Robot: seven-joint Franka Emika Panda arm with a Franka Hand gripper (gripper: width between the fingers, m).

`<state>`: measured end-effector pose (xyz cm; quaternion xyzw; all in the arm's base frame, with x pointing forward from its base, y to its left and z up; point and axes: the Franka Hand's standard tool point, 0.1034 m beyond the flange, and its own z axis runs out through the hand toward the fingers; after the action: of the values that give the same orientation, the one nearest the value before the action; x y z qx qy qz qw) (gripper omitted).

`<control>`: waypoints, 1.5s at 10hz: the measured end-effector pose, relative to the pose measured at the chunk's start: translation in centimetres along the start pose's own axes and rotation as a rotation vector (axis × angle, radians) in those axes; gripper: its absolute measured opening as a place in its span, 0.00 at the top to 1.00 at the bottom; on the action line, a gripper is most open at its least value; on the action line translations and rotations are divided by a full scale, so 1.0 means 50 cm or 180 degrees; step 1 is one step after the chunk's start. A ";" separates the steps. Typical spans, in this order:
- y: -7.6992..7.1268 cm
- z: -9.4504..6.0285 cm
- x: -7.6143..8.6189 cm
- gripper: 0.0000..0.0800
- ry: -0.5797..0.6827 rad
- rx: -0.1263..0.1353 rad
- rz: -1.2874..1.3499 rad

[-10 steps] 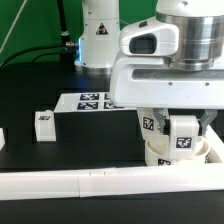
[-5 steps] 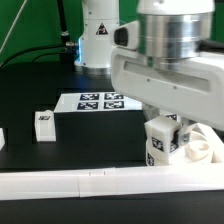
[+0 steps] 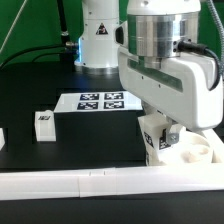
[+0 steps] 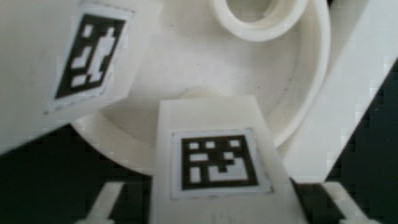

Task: Assemble stool

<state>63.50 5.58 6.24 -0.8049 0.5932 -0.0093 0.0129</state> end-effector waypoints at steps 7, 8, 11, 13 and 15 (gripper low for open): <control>0.054 0.012 -0.014 0.58 0.0127 -0.0038 0.2342; 0.054 0.013 -0.014 0.58 0.0151 -0.0034 0.2320; 0.053 0.013 -0.015 0.34 0.0134 -0.0032 0.2234; 0.047 -0.007 -0.012 0.23 0.0121 0.0097 0.2142; 0.064 -0.051 0.008 0.20 0.0065 0.0222 0.2006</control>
Offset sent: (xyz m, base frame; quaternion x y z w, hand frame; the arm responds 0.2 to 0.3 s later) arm 0.0076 0.0154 -0.0105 0.1013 0.0073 0.4102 0.9063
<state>60.50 4.24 8.70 -0.5804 0.8128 -0.0333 0.0368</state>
